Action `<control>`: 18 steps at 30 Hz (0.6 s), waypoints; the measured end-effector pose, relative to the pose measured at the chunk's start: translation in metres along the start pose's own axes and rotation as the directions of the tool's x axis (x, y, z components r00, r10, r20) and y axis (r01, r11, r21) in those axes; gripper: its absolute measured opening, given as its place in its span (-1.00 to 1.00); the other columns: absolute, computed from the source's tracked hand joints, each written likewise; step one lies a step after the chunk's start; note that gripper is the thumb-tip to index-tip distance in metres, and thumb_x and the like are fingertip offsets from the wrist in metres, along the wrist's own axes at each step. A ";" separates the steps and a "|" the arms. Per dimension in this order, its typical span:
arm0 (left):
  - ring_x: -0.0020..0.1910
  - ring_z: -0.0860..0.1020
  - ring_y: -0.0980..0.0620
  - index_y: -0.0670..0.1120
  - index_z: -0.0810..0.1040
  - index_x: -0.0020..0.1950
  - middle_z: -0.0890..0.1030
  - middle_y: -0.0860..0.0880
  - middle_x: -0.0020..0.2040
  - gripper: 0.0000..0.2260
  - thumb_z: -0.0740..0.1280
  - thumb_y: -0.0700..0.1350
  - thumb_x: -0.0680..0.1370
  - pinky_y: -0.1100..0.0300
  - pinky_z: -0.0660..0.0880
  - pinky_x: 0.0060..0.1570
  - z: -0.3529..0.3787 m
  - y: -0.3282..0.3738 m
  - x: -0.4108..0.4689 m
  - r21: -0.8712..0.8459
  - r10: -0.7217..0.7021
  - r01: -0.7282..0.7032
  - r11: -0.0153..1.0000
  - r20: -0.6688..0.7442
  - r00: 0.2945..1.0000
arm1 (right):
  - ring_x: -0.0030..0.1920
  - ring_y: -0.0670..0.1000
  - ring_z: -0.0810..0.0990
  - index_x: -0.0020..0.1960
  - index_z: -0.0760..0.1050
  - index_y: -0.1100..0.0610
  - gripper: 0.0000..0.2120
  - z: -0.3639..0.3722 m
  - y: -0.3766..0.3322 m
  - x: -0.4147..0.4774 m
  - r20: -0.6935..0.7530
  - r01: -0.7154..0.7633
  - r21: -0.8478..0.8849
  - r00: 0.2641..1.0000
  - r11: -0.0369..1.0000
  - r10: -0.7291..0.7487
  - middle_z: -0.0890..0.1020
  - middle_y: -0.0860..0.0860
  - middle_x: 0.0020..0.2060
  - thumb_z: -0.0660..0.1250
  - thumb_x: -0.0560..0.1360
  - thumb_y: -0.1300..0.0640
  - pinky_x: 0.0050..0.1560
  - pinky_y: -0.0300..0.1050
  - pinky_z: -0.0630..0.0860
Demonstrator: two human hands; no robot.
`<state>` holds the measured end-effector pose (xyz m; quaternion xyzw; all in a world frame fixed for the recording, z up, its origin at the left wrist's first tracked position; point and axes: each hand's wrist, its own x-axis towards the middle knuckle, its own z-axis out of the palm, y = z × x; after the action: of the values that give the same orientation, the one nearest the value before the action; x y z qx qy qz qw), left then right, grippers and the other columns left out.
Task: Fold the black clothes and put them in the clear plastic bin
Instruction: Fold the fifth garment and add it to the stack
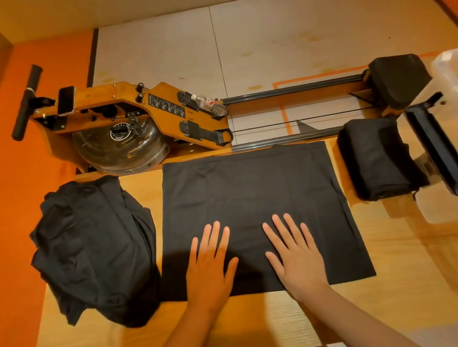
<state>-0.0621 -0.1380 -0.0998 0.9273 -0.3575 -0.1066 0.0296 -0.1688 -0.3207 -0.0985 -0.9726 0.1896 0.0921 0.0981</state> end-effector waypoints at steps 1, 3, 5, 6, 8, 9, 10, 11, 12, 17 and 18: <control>0.57 0.07 -0.07 -0.04 0.11 0.58 0.10 -0.08 0.59 -0.43 0.00 0.15 0.61 -0.05 0.05 0.47 0.000 0.000 -0.002 -0.001 0.016 -0.016 1.000 0.006 1.000 | 0.55 0.09 0.06 0.55 0.12 -0.02 -0.45 0.002 -0.001 -0.006 -0.008 -0.011 0.007 1.000 1.000 0.011 0.19 0.02 0.54 -0.24 0.64 -0.18 0.47 0.09 0.01; 0.56 0.10 -0.08 -0.03 0.10 0.58 0.11 -0.07 0.58 -0.44 -0.02 0.17 0.62 -0.02 0.01 0.48 -0.002 0.000 -0.009 -0.010 0.029 -0.029 1.000 0.004 1.000 | 0.55 0.08 0.04 0.55 0.11 -0.02 -0.44 0.005 -0.003 -0.022 -0.027 -0.015 0.026 0.999 1.000 0.016 0.17 0.02 0.54 -0.23 0.64 -0.19 0.48 0.07 -0.04; 0.55 0.11 -0.08 -0.03 0.09 0.58 0.14 -0.09 0.57 -0.45 -0.09 0.19 0.64 -0.01 -0.01 0.48 -0.005 -0.001 -0.020 -0.025 0.006 -0.006 1.000 -0.016 1.000 | 0.56 0.07 0.00 0.56 0.08 -0.03 -0.44 0.005 0.001 -0.037 -0.060 -0.003 0.034 0.998 0.999 0.005 0.13 0.01 0.55 -0.20 0.63 -0.21 0.49 0.05 -0.07; 0.55 0.11 -0.08 -0.04 0.10 0.57 0.17 -0.10 0.56 -0.45 -0.11 0.20 0.65 -0.02 -0.01 0.48 -0.007 -0.003 -0.026 -0.038 -0.004 0.003 0.999 -0.022 1.000 | 0.56 0.07 0.00 0.56 0.08 -0.03 -0.44 0.004 0.005 -0.044 -0.085 0.004 0.028 0.996 1.000 -0.002 0.12 0.01 0.55 -0.18 0.63 -0.21 0.49 0.05 -0.07; 0.54 0.12 -0.09 -0.05 0.12 0.57 0.19 -0.11 0.55 -0.45 -0.12 0.20 0.65 -0.03 0.01 0.47 -0.007 -0.009 -0.042 -0.055 0.006 -0.007 0.998 -0.026 1.000 | 0.56 0.08 0.01 0.56 0.09 -0.01 -0.45 0.003 0.014 -0.057 -0.115 0.002 0.016 0.993 1.000 0.000 0.13 0.02 0.54 -0.13 0.63 -0.19 0.49 0.07 -0.05; 0.54 0.13 -0.09 -0.06 0.14 0.56 0.20 -0.12 0.55 -0.45 -0.12 0.20 0.65 -0.03 0.02 0.47 -0.004 -0.013 -0.050 -0.053 0.013 -0.014 0.998 -0.023 1.000 | 0.56 0.09 0.02 0.56 0.08 -0.01 -0.45 0.005 0.017 -0.064 -0.117 -0.009 0.010 0.993 1.000 0.010 0.14 0.03 0.54 -0.12 0.63 -0.19 0.49 0.08 -0.04; 0.53 0.15 -0.10 -0.06 0.16 0.56 0.21 -0.12 0.55 -0.45 -0.11 0.20 0.66 -0.03 0.02 0.47 -0.001 -0.016 -0.056 -0.054 0.007 -0.007 0.999 -0.011 1.000 | 0.56 0.09 0.02 0.56 0.07 0.00 -0.46 0.008 0.020 -0.070 -0.110 -0.026 0.004 0.994 1.000 0.026 0.16 0.03 0.54 -0.14 0.63 -0.18 0.49 0.09 -0.03; 0.52 0.17 -0.11 -0.06 0.17 0.55 0.21 -0.11 0.54 -0.45 -0.12 0.20 0.66 -0.02 0.00 0.47 0.001 -0.020 -0.061 -0.061 -0.016 0.016 0.998 -0.002 1.000 | 0.56 0.09 0.02 0.56 0.06 0.00 -0.46 0.012 0.022 -0.075 -0.097 -0.049 0.003 0.994 0.999 0.049 0.17 0.04 0.54 -0.18 0.64 -0.18 0.48 0.09 -0.03; 0.52 0.18 -0.11 -0.07 0.19 0.55 0.22 -0.11 0.54 -0.44 -0.13 0.21 0.65 0.00 -0.02 0.48 0.003 -0.024 -0.064 -0.076 -0.051 0.051 0.996 0.001 0.999 | 0.56 0.09 0.01 0.56 0.05 -0.01 -0.45 0.016 0.024 -0.080 -0.084 -0.073 0.005 0.994 0.997 0.074 0.18 0.03 0.54 -0.22 0.64 -0.18 0.48 0.10 -0.03; 0.56 0.04 -0.11 -0.10 0.15 0.56 0.15 -0.12 0.56 -0.40 -0.13 0.23 0.64 0.04 -0.11 0.50 0.007 -0.039 -0.078 -0.157 -0.149 0.143 0.977 -0.027 0.988 | 0.55 0.06 0.03 0.56 0.09 0.00 -0.45 0.025 0.040 -0.103 -0.107 -0.213 0.061 0.970 0.975 0.219 0.18 0.03 0.53 -0.21 0.64 -0.18 0.51 0.05 -0.07; 0.56 0.05 -0.13 -0.11 0.15 0.56 0.16 -0.14 0.56 -0.39 -0.15 0.23 0.65 0.01 -0.08 0.50 0.008 -0.041 -0.080 -0.154 -0.171 0.165 0.974 -0.024 0.985 | 0.55 0.06 0.02 0.55 0.10 0.01 -0.45 0.025 0.044 -0.108 -0.113 -0.241 0.068 0.962 0.968 0.247 0.18 0.04 0.53 -0.20 0.64 -0.17 0.51 0.03 -0.08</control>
<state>-0.0948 -0.0535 -0.0987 0.9511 -0.2682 -0.1182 0.0976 -0.2877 -0.3167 -0.1061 -0.9426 0.3160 0.0396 0.1004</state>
